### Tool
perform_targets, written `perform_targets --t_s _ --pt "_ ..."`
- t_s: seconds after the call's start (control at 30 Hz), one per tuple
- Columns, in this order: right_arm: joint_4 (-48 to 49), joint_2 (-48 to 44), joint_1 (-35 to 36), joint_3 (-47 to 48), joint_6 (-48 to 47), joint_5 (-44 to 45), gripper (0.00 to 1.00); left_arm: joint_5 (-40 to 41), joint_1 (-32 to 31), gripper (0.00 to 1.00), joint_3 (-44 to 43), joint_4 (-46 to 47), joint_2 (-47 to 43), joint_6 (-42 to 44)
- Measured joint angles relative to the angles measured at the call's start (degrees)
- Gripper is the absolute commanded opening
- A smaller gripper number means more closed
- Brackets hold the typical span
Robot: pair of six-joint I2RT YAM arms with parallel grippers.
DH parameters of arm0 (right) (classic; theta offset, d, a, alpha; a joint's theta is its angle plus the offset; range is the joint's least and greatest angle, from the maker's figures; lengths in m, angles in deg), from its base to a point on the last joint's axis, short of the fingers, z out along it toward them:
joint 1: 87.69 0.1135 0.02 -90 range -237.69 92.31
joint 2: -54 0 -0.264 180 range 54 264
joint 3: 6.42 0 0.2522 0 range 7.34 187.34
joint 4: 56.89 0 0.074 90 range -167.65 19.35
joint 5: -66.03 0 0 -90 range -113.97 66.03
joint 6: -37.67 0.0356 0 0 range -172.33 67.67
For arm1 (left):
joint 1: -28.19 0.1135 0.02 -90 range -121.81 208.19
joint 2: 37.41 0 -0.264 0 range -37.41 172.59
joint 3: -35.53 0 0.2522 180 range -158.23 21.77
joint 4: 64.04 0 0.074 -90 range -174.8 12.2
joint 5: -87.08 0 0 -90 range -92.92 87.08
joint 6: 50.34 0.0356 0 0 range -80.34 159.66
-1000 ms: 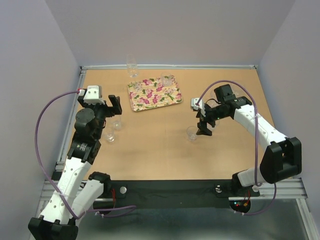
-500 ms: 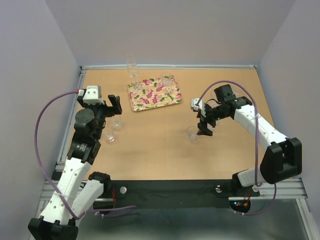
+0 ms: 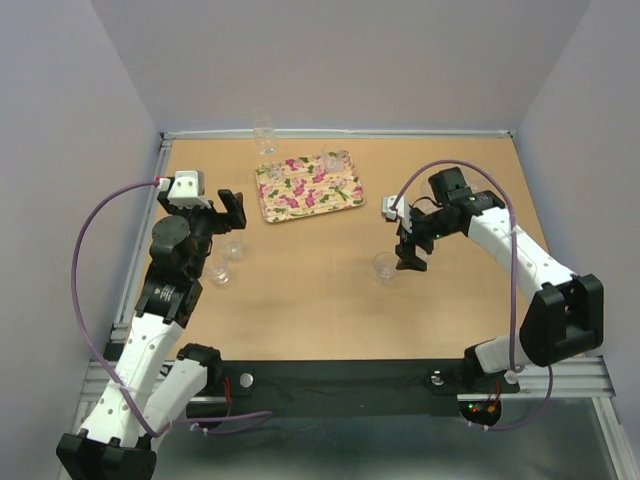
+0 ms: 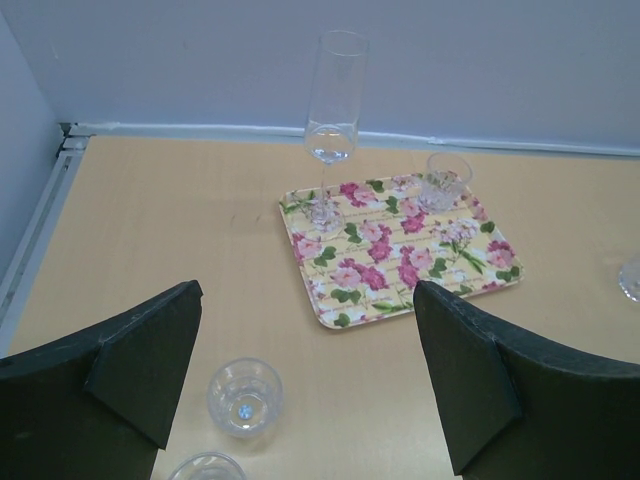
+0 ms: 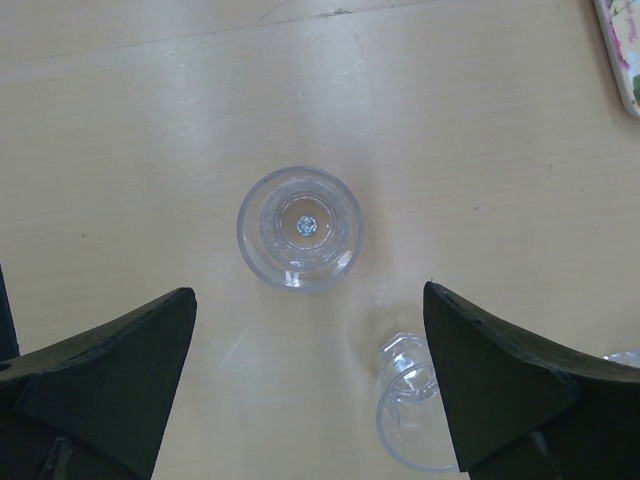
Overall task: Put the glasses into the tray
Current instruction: Grab a glass with a robot arm
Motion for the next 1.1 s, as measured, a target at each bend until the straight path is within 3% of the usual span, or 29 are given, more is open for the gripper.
perform_targets --t_s 0.33,0.63,1.1 --pt "-1.44 3.93 -0.07 6.47 1.14 0.04 0.98 -0.61 0.00 0.98 0.02 0.04 -0.42 -0.28" --pt "-0.61 12.41 -0.04 8.02 3.91 -0.85 0.82 -0.57 0.00 0.98 0.04 0.04 -0.35 -0.28" --pt "2.34 14.88 2.38 7.08 6.38 3.32 0.59 -0.79 0.00 0.98 0.04 0.04 -0.31 -0.31"
